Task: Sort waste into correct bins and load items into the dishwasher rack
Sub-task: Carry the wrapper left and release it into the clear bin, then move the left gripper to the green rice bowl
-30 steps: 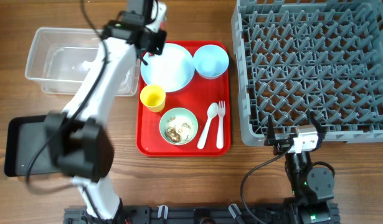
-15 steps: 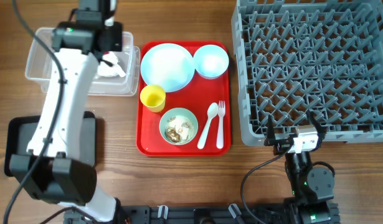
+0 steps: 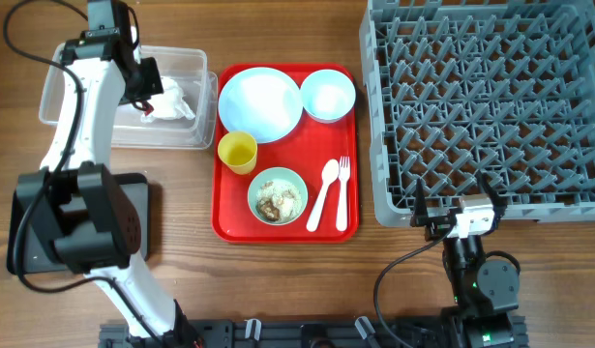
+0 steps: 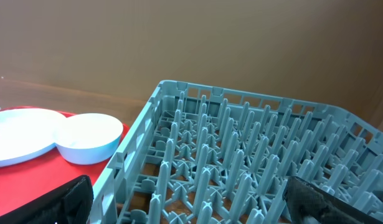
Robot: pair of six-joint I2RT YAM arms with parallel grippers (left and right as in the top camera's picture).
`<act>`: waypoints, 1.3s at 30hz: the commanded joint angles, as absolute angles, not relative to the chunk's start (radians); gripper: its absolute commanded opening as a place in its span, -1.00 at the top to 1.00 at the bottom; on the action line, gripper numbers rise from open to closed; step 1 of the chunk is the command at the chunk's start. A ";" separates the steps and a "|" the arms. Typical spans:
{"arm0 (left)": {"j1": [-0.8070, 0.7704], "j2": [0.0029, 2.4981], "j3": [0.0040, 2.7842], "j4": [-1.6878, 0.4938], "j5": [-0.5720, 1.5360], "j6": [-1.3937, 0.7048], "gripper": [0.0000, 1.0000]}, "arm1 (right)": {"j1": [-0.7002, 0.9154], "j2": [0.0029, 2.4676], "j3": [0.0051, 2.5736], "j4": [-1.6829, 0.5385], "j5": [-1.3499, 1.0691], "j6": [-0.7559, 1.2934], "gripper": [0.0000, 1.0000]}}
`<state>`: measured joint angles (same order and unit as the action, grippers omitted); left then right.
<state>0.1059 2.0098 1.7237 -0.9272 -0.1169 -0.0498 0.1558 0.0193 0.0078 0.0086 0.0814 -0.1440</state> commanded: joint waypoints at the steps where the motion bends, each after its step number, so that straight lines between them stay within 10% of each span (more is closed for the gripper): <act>1: 0.110 2.043 1.716 -0.898 -0.094 -0.088 0.32 | 0.160 0.011 0.006 0.013 0.065 -0.155 -1.00; 3: 0.110 2.043 1.716 -0.881 -0.093 -0.088 -0.25 | 0.160 0.011 0.006 0.013 0.065 -0.155 -0.99; 6: 0.110 2.040 1.717 -0.875 -0.094 -0.087 -0.54 | 0.160 0.011 0.006 0.013 0.065 -0.155 -1.00; 31: -0.004 1.477 1.717 -1.159 0.108 0.000 -0.28 | 0.160 0.011 0.006 0.013 0.065 -0.155 -1.00; 39: -0.196 1.328 1.686 -1.299 0.106 -0.009 -0.65 | 0.160 0.011 0.006 0.013 0.065 -0.155 -0.99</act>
